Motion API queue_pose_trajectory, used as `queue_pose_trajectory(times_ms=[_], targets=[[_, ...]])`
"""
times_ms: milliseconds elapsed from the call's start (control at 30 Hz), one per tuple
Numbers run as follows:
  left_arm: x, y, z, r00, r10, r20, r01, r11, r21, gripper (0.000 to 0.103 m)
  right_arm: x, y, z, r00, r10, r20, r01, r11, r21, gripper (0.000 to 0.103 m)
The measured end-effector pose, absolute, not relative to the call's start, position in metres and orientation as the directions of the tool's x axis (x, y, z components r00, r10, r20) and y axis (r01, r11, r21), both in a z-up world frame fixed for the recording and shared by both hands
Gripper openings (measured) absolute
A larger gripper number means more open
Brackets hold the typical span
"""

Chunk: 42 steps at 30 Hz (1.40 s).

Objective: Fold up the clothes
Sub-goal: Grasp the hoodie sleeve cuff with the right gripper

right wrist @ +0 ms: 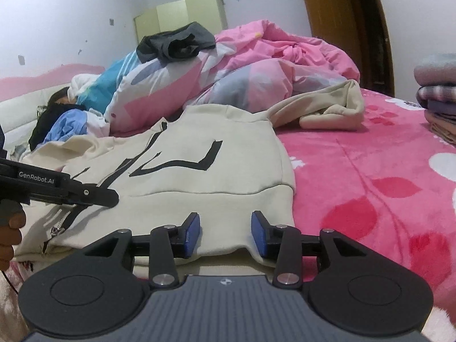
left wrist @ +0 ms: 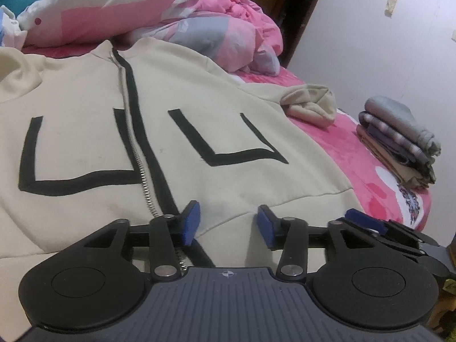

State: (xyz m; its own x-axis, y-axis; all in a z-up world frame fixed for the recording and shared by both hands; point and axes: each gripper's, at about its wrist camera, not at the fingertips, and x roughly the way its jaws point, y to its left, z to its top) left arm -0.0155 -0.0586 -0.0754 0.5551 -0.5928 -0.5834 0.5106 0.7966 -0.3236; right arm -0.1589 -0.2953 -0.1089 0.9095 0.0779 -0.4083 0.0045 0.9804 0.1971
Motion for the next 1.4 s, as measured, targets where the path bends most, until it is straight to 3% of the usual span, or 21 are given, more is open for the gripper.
queue_pose_trajectory(times_ms=[100, 133, 233, 333, 500, 767, 933, 1133, 1267, 1333, 1400], targets=[[-0.018, -0.064, -0.073, 0.546, -0.602, -0.583, 0.527, 0.787, -0.319, 0.068, -0.155, -0.289, -0.104, 0.896, 0.14, -0.421, -0.054, 0.977, 0.208, 0.085], [-0.019, -0.065, -0.072, 0.543, -0.604, -0.583, 0.532, 0.785, -0.318, 0.073, -0.153, -0.284, -0.103, 0.893, 0.139, -0.428, -0.061, 0.98, 0.189, 0.089], [-0.02, -0.065, -0.068, 0.533, -0.619, -0.577, 0.543, 0.773, -0.328, 0.084, -0.153, -0.275, -0.098, 0.891, 0.107, -0.442, -0.042, 0.987, 0.153, 0.09], [-0.021, -0.057, -0.062, 0.541, -0.632, -0.555, 0.531, 0.768, -0.357, 0.095, -0.155, -0.283, -0.09, 0.886, 0.109, -0.451, -0.007, 0.975, 0.223, 0.09], [-0.018, -0.046, -0.05, 0.595, -0.609, -0.525, 0.486, 0.792, -0.369, 0.103, -0.163, -0.313, -0.068, 0.894, 0.064, -0.444, 0.102, 0.934, 0.341, 0.09], [-0.007, -0.049, -0.036, 0.635, -0.589, -0.499, 0.47, 0.808, -0.355, 0.103, -0.154, -0.35, -0.045, 0.898, -0.029, -0.44, 0.229, 0.884, 0.408, 0.084], [0.003, -0.058, -0.032, 0.644, -0.621, -0.447, 0.529, 0.783, -0.326, 0.103, -0.137, -0.369, -0.043, 0.888, -0.026, -0.46, 0.265, 0.846, 0.463, 0.071], [0.027, -0.077, -0.043, 0.634, -0.586, -0.504, 0.511, 0.807, -0.296, 0.102, -0.098, -0.412, -0.05, 0.882, -0.026, -0.471, 0.314, 0.778, 0.545, 0.064], [0.036, -0.082, -0.055, 0.609, -0.58, -0.541, 0.497, 0.811, -0.31, 0.095, -0.058, -0.449, -0.059, 0.876, -0.022, -0.482, 0.355, 0.705, 0.613, 0.06], [0.039, -0.084, -0.061, 0.594, -0.577, -0.561, 0.496, 0.811, -0.309, 0.08, -0.037, -0.467, -0.064, 0.873, -0.017, -0.487, 0.375, 0.662, 0.649, 0.06], [0.042, -0.083, -0.068, 0.576, -0.571, -0.585, 0.487, 0.814, -0.316, 0.076, -0.016, -0.482, -0.068, 0.871, -0.011, -0.492, 0.393, 0.617, 0.682, 0.06]])
